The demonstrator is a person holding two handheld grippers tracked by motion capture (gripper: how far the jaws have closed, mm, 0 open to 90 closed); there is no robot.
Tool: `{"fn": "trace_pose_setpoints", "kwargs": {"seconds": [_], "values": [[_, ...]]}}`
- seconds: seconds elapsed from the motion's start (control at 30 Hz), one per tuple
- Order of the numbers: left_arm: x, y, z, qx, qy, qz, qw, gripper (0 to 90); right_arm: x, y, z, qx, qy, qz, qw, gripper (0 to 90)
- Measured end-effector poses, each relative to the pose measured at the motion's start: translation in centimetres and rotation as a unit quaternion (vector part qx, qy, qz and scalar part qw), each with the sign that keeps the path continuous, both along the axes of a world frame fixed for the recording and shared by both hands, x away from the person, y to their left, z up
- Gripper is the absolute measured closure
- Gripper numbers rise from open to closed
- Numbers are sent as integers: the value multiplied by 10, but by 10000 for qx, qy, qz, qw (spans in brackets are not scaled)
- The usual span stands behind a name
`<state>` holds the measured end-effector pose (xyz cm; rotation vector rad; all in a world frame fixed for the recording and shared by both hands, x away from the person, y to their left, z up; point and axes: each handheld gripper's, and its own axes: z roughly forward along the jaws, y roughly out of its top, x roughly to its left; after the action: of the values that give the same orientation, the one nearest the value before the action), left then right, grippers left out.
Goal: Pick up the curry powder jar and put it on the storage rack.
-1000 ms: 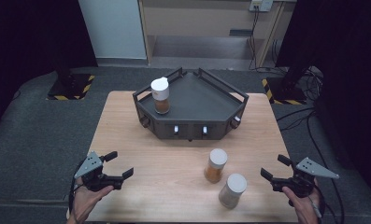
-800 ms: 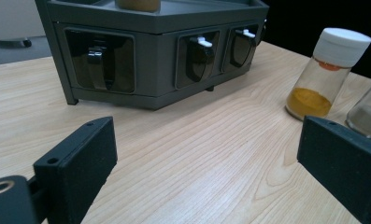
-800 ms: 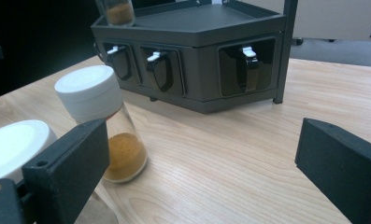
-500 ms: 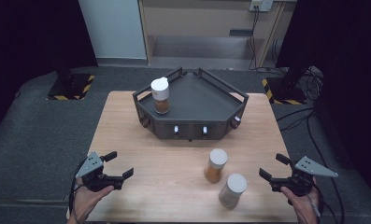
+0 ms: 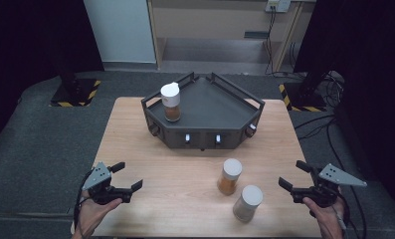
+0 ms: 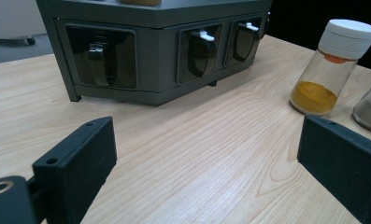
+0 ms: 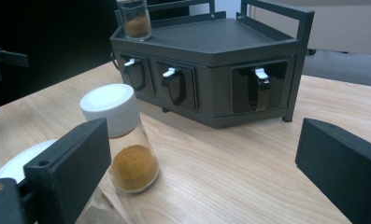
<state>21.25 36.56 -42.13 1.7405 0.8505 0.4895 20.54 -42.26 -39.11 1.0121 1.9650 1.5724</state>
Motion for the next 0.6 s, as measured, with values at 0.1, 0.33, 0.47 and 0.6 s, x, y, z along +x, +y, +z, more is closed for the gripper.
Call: {"fn": "trace_pose_setpoints", "kwargs": {"seconds": [0.1, 0.33, 0.47, 0.6], "values": [[0, 0, 0, 8, 8, -5, 10000, 35, 3, -1, 3, 53, 4, 64, 10000, 41], [1, -1, 0, 23, 26, -14, 10000, 34, 9, 0, 11, 47, -7, 240, 9997, 41], [1, -1, 0, 27, 21, -24, 10000, 35, 11, 2, 12, 61, -39, 272, 9996, 41], [2, -1, 0, 21, 24, -36, 10000, 35, 11, 3, 13, 82, -61, 275, 9996, 42]]}}
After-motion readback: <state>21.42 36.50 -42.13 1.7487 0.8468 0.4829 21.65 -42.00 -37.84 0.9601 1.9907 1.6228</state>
